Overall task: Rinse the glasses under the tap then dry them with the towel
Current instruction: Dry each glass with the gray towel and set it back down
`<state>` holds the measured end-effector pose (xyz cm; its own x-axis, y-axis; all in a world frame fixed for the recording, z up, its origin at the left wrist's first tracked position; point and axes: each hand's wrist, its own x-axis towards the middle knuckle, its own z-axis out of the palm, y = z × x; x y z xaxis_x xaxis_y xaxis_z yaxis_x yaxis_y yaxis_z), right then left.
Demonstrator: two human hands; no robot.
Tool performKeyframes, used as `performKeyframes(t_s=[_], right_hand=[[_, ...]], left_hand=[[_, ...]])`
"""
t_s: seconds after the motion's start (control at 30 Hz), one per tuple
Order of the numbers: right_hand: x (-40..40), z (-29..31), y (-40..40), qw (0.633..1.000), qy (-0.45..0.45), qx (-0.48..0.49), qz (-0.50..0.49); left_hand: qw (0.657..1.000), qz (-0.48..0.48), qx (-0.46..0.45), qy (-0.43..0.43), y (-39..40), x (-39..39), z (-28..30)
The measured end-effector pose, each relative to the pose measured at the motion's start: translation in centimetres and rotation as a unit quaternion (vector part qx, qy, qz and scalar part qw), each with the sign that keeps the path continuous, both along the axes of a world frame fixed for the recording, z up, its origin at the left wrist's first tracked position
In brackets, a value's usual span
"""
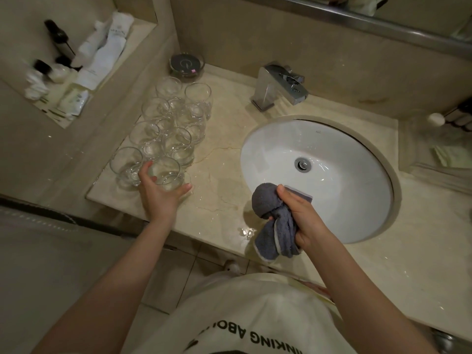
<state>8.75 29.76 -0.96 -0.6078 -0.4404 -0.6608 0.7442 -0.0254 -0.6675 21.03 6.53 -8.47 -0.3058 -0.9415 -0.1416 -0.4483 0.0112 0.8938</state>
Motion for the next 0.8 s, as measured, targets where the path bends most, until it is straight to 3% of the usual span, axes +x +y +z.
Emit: performKeyframes(t_s=[0.43, 0.63, 0.8], right_hand=[[0.0, -1.8, 0.2, 0.999, -0.015, -0.007, -0.027], [-1.0, -2.3, 1.5, 0.997, -0.036, -0.011, -0.06], [-1.9, -2.9, 3.7, 0.991, -0.076, -0.027, -0.105]], left_hand=[[0.999, -0.029, -0.001, 0.038, -0.3, 0.6, -0.1], [0.998, 0.015, -0.038, 0.043, 2.2, 2.4, 1.9], [0.992, -0.07, -0.068, 0.078, 5.7, 1.6, 4.7]])
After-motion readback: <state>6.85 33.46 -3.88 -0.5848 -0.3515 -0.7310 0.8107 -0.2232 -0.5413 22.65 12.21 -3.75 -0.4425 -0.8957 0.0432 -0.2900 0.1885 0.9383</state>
